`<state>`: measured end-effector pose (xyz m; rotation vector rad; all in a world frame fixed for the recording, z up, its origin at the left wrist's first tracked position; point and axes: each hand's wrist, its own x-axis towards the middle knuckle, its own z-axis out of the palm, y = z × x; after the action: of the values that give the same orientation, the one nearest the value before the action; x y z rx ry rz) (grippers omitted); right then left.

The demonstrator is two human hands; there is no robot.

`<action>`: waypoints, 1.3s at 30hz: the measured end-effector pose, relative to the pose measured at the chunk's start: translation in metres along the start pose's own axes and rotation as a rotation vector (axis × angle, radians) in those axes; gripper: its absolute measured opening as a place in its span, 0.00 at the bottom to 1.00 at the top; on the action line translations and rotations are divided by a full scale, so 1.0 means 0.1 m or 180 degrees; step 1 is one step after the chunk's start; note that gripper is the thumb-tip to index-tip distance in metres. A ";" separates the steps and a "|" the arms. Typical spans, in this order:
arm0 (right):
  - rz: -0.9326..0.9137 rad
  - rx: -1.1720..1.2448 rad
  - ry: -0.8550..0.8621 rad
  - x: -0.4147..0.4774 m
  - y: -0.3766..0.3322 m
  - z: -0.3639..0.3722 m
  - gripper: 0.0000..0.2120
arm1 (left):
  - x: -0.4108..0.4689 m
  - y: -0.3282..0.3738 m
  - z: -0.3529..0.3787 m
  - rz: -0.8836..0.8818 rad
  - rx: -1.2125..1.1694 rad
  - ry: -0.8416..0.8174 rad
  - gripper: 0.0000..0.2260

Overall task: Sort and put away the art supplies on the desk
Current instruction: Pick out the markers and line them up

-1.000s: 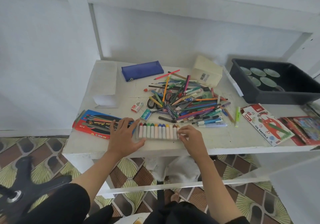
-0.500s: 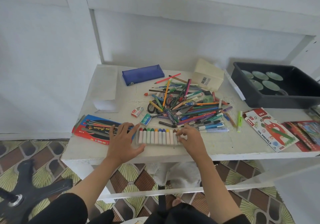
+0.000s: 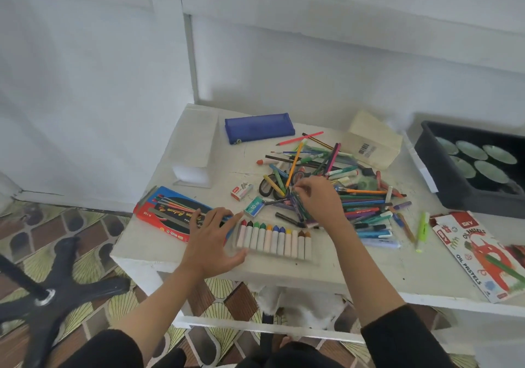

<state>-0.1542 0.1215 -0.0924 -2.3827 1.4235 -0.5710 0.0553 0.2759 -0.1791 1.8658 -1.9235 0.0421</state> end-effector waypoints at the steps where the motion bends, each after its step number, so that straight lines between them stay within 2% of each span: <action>1: -0.0061 -0.0056 -0.0052 0.11 -0.01 0.01 0.09 | 0.00 0.00 0.00 -0.0015 -0.0011 -0.0025 0.33; 9: -0.0374 -0.0399 -0.0467 1.04 -0.10 0.19 0.11 | -0.01 0.01 0.00 -0.0141 -0.0119 -0.0081 0.33; 14: -0.0765 -0.1137 -0.0996 1.43 -0.21 0.37 0.16 | -0.02 0.01 -0.01 -0.0223 -0.0122 -0.0165 0.33; 17: -0.0790 -0.1493 -0.1295 1.55 -0.27 0.51 0.15 | -0.02 0.03 -0.02 -0.0306 -0.0125 -0.0220 0.33; 23: -0.0873 -0.1833 -0.1015 1.62 -0.33 0.68 0.09 | -0.02 0.04 -0.03 -0.0345 -0.0146 -0.0247 0.33; 26: -0.1039 -0.1489 -0.0867 1.61 -0.32 0.67 0.08 | -0.03 0.03 -0.02 -0.0314 -0.0127 -0.0208 0.32; 31: -0.1501 -0.0593 -0.0265 1.49 -0.30 0.60 0.04 | -0.03 0.03 -0.02 -0.0279 -0.0153 -0.0155 0.32; 35: -0.1231 0.0578 -0.0233 1.34 -0.28 0.50 0.03 | -0.02 0.03 -0.02 -0.0185 -0.0135 -0.0055 0.32; 39: -0.1033 0.1014 -0.0176 1.16 -0.25 0.35 0.03 | -0.02 0.02 -0.01 -0.0143 -0.0122 -0.0015 0.32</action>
<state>-0.0686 0.0320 -0.0915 -2.3547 0.8499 -0.7421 0.0540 0.2782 -0.1781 1.8848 -1.8717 -0.0132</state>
